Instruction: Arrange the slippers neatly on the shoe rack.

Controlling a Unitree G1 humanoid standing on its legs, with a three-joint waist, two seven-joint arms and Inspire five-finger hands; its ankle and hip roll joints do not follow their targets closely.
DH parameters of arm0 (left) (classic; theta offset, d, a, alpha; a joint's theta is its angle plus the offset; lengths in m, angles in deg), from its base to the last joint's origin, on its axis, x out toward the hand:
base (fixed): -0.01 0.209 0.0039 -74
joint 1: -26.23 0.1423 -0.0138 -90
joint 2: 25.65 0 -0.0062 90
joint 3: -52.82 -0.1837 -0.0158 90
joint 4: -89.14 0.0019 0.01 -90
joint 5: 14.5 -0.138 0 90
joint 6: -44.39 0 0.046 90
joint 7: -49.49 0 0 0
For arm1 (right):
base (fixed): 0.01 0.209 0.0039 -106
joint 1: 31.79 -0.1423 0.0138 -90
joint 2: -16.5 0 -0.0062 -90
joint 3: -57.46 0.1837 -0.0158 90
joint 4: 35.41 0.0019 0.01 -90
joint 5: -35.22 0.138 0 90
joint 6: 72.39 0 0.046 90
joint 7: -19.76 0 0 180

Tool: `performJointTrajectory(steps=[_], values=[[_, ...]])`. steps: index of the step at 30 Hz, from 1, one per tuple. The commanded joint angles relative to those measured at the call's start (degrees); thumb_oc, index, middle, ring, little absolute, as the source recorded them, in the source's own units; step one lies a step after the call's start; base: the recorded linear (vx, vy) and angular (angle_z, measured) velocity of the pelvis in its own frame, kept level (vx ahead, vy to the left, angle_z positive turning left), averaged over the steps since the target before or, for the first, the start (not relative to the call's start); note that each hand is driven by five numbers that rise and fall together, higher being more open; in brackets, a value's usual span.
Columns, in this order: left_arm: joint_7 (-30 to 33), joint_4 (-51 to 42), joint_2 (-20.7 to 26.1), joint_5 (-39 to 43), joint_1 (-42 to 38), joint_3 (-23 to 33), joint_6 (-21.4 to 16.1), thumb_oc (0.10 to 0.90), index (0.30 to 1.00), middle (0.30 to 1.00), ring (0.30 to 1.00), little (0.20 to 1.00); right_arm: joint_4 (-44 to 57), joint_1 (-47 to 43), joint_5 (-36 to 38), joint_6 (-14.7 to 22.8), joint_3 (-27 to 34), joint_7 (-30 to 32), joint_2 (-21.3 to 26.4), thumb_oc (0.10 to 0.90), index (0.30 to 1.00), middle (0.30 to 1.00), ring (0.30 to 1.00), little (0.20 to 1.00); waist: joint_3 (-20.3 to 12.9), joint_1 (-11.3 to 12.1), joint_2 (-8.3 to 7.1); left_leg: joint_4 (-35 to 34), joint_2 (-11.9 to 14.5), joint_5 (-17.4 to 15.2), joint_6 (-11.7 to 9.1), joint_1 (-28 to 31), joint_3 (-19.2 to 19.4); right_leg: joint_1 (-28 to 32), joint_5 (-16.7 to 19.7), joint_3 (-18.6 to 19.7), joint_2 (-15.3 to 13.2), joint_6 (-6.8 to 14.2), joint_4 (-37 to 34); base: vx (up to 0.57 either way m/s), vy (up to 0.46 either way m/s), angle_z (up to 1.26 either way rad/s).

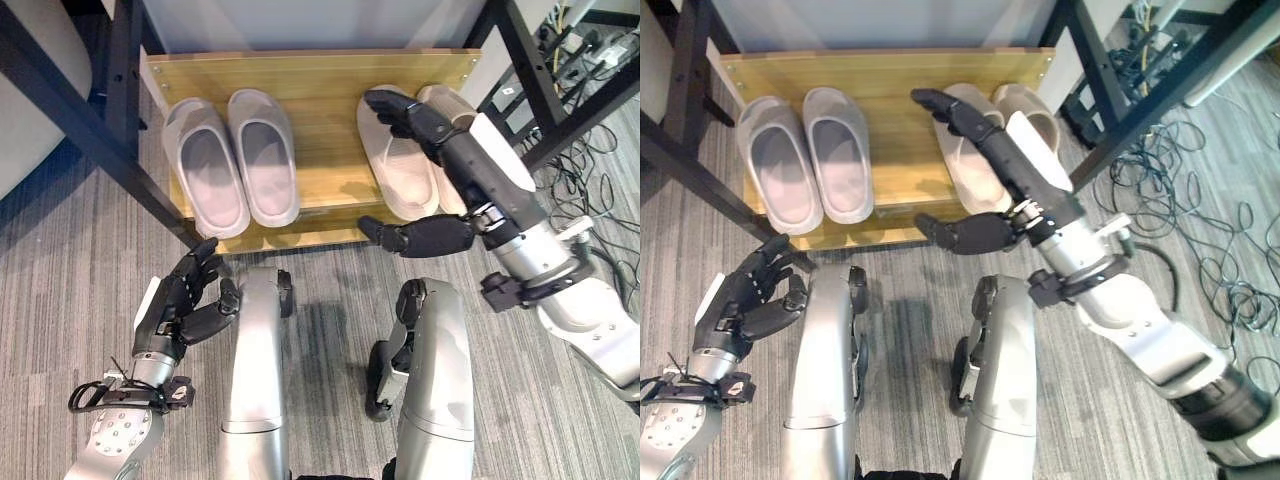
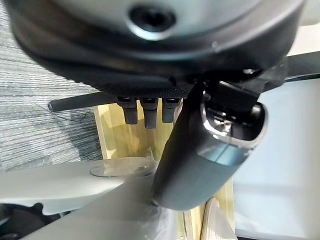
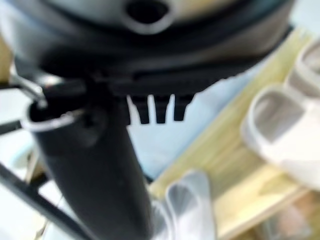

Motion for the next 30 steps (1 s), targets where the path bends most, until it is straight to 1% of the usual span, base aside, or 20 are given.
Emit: performJointTrajectory(steps=[1,2,6,7,10,11,12,13,15,18,19,20,21,22,24,25,26,27,28,30], values=[[-3.82,-10.78,1.02,-1.34,-0.71,-3.45,-6.98,0.8,0.9,0.9,0.9,0.9,6.8,-0.12,1.6,7.43,10.78,1.19,4.07,0.8,0.9,0.9,0.9,0.9,-2.44,1.89,0.24,-12.97,-1.42,10.86,-1.86,-2.85,2.07,-4.55,9.05,-0.79,-3.17,-5.37,-7.68,-0.01,0.054,-0.11],[-3.98,-11.04,1.12,-1.68,0.44,-2.3,-7.43,0.8,0.9,0.9,0.9,0.9,6.81,3.49,0.55,7.67,13.92,0.97,5.08,0.8,0.9,0.9,0.9,0.9,-2.44,1.17,0.43,-13.08,-1.16,10.99,-1.81,-2.85,2.35,-4.55,8.97,-0.63,-3.17,-5.32,-7.85,-0.01,0.045,-0.07],[-4.2,-11.35,1.45,-1.98,1.55,-1.16,-7.99,0.8,0.9,0.9,0.9,0.9,6.67,9.55,-0.86,7.96,18.34,0.8,5.84,0.8,0.9,0.9,0.9,0.9,-2.44,0.59,0.64,-13.71,-1.13,11.47,-1.78,-2.85,2.52,-4.55,8.99,-0.37,-3.06,-5.02,-8.05,0.01,0.006,-0.01],[-4.38,-11.46,1.17,-2.15,1.75,-0.45,-8.39,0.8,0.9,0.9,0.9,0.9,6.19,13.68,-1.94,8.07,21.32,0.52,5.64,0.8,0.9,0.9,0.9,0.9,-2.44,0.06,0.48,-14.49,-1.23,11.89,-1.78,-2.85,2.79,-4.55,9.2,-0.27,-2.88,-4.88,-8.09,0.03,0.009,-0.02],[-4.57,-11.52,1.12,-1.93,0.96,-0.05,-9.04,0.8,0.9,0.9,0.9,0.9,5.3,17.6,-2.35,8.27,24.04,0.25,5.12,0.8,0.9,0.9,0.9,0.9,-2.44,-0.08,0.35,-15.32,-1.4,12.44,-1.69,-2.85,3.16,-4.55,9.45,-0.05,-2.75,-4.86,-8.21,0.03,0.0,0.0],[-4.78,-11.41,0.82,-1.58,-0.02,0.64,-9.41,0.8,0.9,0.9,0.9,0.9,3.56,20.61,-3.72,7.78,26.51,-0.18,4.72,0.8,0.9,0.9,0.9,0.9,-2.44,-0.46,-0.18,-16.65,-1.64,13.11,-1.59,-2.85,3.59,-4.55,9.81,0.23,-2.6,-4.91,-8.68,0.09,-0.046,-0.01],[-5.06,-11.44,0.56,-1.63,-1.08,1.41,-9.76,0.8,0.9,0.9,0.9,0.9,2.45,21.57,-4.65,7.72,27.24,-0.56,4.3,0.8,0.9,0.9,0.9,0.9,-2.44,-0.64,-0.83,-18.56,-1.6,13.41,-1.55,-2.85,4.1,-4.55,10.11,0.44,-2.25,-4.99,-9.7,0.07,-0.044,0.01],[-5.12,-11.37,0.62,-1.59,-1.31,1.28,-9.78,0.8,0.9,0.9,0.9,0.9,2.51,21.94,-4.69,7.8,27.7,-0.6,4.23,0.8,0.9,0.9,0.9,0.9,-2.44,-0.64,-0.88,-18.95,-1.69,13.79,-1.48,-2.85,4.28,-4.55,10.25,0.54,-2.36,-5.0,-9.98,0.05,-0.064,0.02],[-5.77,-11.29,0.74,-1.83,-3.22,1.83,-10.13,0.8,0.9,0.9,0.9,0.9,1.11,22.55,-6.3,7.57,28.65,-0.45,4.19,0.8,0.9,0.9,0.9,0.9,-2.44,-0.59,-2.29,-23.63,-1.56,14.47,-1.7,-2.85,5.76,-4.55,11.21,1.08,-1.88,-5.07,-13.56,-0.01,-0.084,0.06],[-7.05,-9.87,1.04,-2.19,-8.01,1.59,-10.39,0.8,0.9,0.9,0.9,0.9,-1.42,21.12,-8.36,7.11,29.39,-0.73,3.27,0.8,0.9,0.9,0.9,0.9,-2.44,-0.26,-5.18,-34.14,-2.03,17.32,-2.31,-2.85,7.65,-4.52,13.71,1.77,-1.05,-5.06,-22.36,-0.14,-0.095,0.01],[-7.94,-8.15,1.59,-2.17,-10.71,1.19,-10.16,0.8,0.9,0.9,0.9,0.9,-3.48,20.39,-9.23,6.71,29.9,-1.08,2.72,0.8,0.9,0.9,0.9,0.9,-2.44,-0.02,-5.27,-39.72,-3.0,19.64,-2.48,-2.85,6.63,-2.99,14.81,0.64,-1.13,-4.69,-28.09,-0.22,-0.04,-0.06],[-8.65,-7.53,2.13,-2.02,-12.07,0.83,-10.1,0.8,0.9,0.9,0.9,0.9,-4.42,20.44,-9.98,6.52,30.24,-1.42,2.7,0.8,0.9,0.9,0.9,0.9,-2.44,0.05,-4.6,-42.03,-3.34,20.85,-2.46,-2.85,5.65,-1.9,15.3,-0.44,-1.62,-4.41,-30.7,-0.22,0.006,0.03],[-10.01,-6.76,3.44,-1.76,-12.9,0.38,-9.75,0.8,0.9,0.9,0.9,0.9,-5.83,21.35,-11.92,5.7,30.38,-2.23,2.43,0.8,0.9,0.9,0.9,0.9,-3.36,-0.14,-3.84,-45.66,-3.63,22.63,-2.23,-2.85,4.48,-0.65,15.76,-1.78,-2.4,-4.22,-35.01,-0.1,0.022,0.11],[-10.05,-6.7,3.47,-1.71,-12.92,0.3,-9.78,0.8,0.9,0.9,0.9,0.9,-5.86,21.41,-11.95,5.72,30.38,-2.22,2.41,0.8,0.9,0.9,0.9,0.9,-3.54,-0.18,-3.69,-45.97,-3.73,22.84,-2.25,-2.85,4.32,-0.54,15.92,-2.0,-2.48,-4.26,-35.36,-0.06,0.019,0.14],[-11.94,-5.69,5.02,-0.6,-11.79,-1.38,-9.22,0.8,0.9,0.9,0.9,0.9,-7.84,23.42,-12.72,5.19,28.44,-3.67,2.02,0.8,0.9,0.9,0.9,0.9,-7.61,-0.66,-2.88,-49.89,-3.29,24.0,-2.14,-2.85,3.85,0.16,16.41,-3.47,-3.61,-3.92,-39.8,0.0,0.015,0.06],[-12.01,-5.6,5.06,-0.53,-11.71,-1.46,-9.28,0.8,0.9,0.9,0.9,0.9,-7.93,23.45,-12.75,5.25,28.3,-3.65,2.01,0.8,0.9,0.9,0.9,0.9,-7.92,-0.71,-2.8,-50.22,-3.36,24.16,-2.16,-2.85,3.74,0.23,16.56,-3.65,-3.66,-3.96,-40.14,0.0,-0.011,0.09],[-14.89,-3.32,7.73,0.89,-9.63,-4.15,-8.36,0.8,0.9,0.9,0.9,0.9,-9.7,25.21,-14.05,4.53,25.24,-5.7,2.11,0.8,0.9,0.9,0.9,0.9,-12.83,-1.18,-1.7,-56.05,-2.54,26.21,-2.26,-1.98,3.1,2.46,17.31,-5.79,-4.73,-3.77,-47.2,-0.01,-0.019,0.11],[-14.93,-3.26,7.76,0.93,-9.56,-4.15,-8.42,0.8,0.9,0.9,0.9,0.9,-9.76,25.14,-14.06,4.57,25.08,-5.7,2.09,0.8,0.9,0.9,0.9,0.9,-12.91,-1.24,-1.67,-56.36,-2.58,26.37,-2.28,-1.81,3.02,2.68,17.44,-5.93,-4.75,-3.8,-47.52,-0.01,-0.037,0.13],[-15.96,-2.17,8.43,1.41,-8.73,-5.17,-7.95,0.8,0.9,0.9,0.9,0.9,-10.71,25.37,-14.62,4.39,23.82,-6.0,1.95,0.8,0.9,0.9,0.9,0.9,-13.77,-1.32,-1.56,-59.43,-2.42,27.08,-2.44,0.49,3.25,5.04,17.89,-6.46,-5.09,-3.66,-50.75,-0.02,-0.052,0.12],[-18.32,-0.09,11.35,2.08,-6.52,-8.52,-6.96,0.8,0.9,0.9,0.9,0.9,-13.51,25.56,-17.2,3.71,17.61,-7.19,1.77,0.8,0.9,0.9,0.9,0.9,-15.34,-1.26,-1.21,-69.75,-1.71,29.86,-2.95,9.48,3.6,14.39,19.95,-8.51,-5.85,-2.71,-61.77,-0.04,-0.067,0.25]])
